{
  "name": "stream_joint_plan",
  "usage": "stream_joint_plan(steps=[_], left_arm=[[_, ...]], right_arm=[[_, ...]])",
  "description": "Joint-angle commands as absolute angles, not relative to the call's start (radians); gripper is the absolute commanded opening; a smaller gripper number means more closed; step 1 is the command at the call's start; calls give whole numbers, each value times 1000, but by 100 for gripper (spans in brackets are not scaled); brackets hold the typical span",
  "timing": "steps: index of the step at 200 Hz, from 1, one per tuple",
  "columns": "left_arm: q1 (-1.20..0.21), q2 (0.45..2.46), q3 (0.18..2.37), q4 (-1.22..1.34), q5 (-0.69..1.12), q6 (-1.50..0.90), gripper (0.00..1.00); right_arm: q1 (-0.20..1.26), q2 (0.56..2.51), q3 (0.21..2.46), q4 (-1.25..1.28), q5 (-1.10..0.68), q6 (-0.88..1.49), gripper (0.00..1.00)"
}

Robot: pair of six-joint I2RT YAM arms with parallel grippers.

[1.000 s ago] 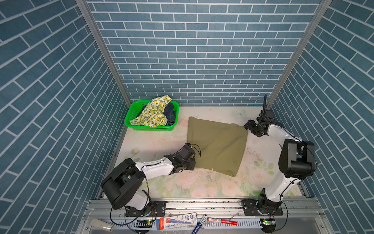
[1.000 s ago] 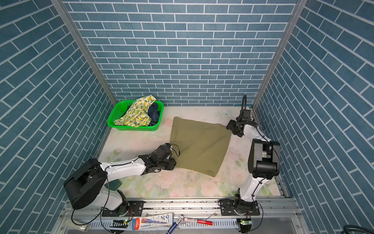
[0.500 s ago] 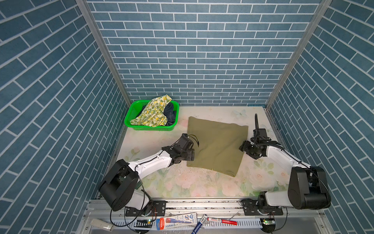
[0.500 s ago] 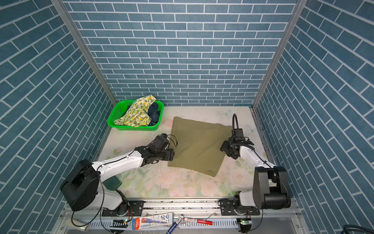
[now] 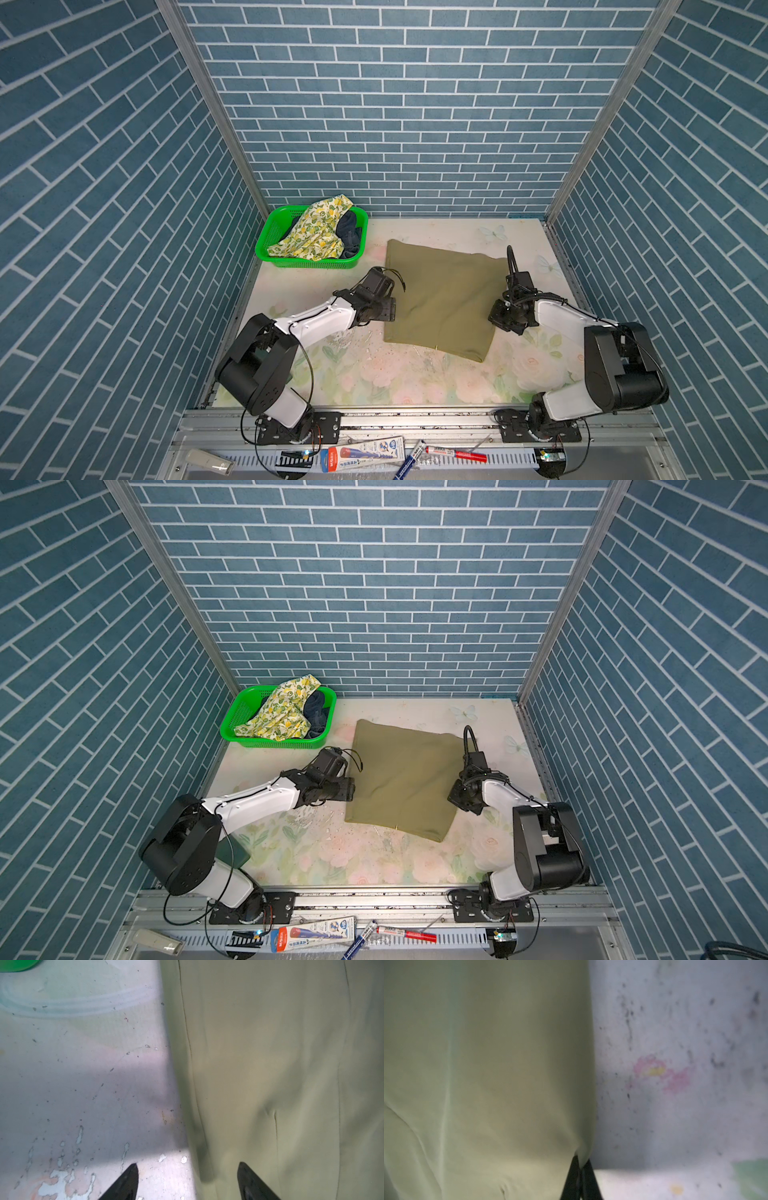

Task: Fold and stack skirts
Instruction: Rotate the skirt at the center of the table.

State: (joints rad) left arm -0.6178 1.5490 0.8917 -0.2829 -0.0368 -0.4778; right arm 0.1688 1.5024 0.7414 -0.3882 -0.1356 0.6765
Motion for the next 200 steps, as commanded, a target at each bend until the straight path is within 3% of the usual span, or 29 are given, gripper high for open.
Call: stream_joint_plan(steps=[1, 57, 67, 78, 105, 146, 200], left_arm=[[-604, 1550, 907, -320, -30, -456, 76], [-588, 1561, 900, -319, -11, -461, 75], [-588, 1571, 906, -315, 0, -462, 75], [-588, 1579, 911, -310, 12, -467, 74], [-588, 1593, 904, -277, 46, -487, 74], [-589, 1634, 893, -228, 78, -506, 73], [-592, 1676, 910, -208, 85, -514, 71]], right_arm=[[135, 1532, 798, -394, -94, 645, 0], [58, 1552, 874, -415, -27, 538, 0], [56, 1545, 876, -422, -38, 535, 14], [56, 1522, 864, -425, -57, 543, 37], [57, 1439, 800, -460, -67, 560, 58], [55, 1395, 728, -443, -63, 556, 62], [45, 1463, 699, -303, -142, 558, 54]])
